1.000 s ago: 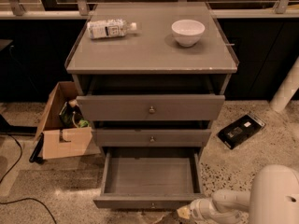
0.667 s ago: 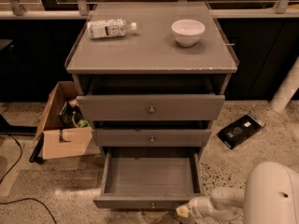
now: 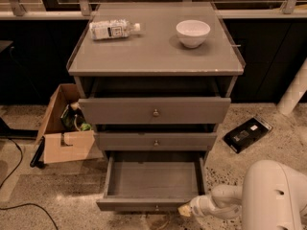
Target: Close bottom drawer
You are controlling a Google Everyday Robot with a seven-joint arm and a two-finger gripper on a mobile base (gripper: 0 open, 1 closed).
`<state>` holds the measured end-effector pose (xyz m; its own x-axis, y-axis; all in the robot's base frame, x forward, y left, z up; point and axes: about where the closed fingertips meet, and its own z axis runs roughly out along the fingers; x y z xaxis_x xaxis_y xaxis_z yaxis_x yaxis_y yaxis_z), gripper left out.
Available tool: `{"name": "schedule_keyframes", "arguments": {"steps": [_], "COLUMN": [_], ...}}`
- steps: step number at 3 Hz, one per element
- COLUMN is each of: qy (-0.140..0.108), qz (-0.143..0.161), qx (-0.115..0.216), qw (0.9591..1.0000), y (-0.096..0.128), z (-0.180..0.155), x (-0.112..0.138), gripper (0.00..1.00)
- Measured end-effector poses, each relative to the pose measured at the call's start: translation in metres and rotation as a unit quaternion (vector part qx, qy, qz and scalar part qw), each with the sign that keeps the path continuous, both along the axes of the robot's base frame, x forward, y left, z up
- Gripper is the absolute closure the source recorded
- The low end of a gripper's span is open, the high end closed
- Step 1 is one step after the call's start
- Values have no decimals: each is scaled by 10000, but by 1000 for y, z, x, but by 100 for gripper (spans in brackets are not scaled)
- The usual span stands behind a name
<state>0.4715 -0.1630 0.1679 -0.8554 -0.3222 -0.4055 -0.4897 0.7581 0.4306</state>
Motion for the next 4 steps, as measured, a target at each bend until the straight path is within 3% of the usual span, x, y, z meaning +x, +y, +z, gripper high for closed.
{"name": "schedule_keyframes", "arguments": {"steps": [3, 4], "qy": [-120, -244], "qz": [-273, -378], "qx": [-60, -135], "qw": [9995, 9989], "y": [-2, -5], "z": [-1, 7], "x": [48, 74], "gripper": [100, 100]}}
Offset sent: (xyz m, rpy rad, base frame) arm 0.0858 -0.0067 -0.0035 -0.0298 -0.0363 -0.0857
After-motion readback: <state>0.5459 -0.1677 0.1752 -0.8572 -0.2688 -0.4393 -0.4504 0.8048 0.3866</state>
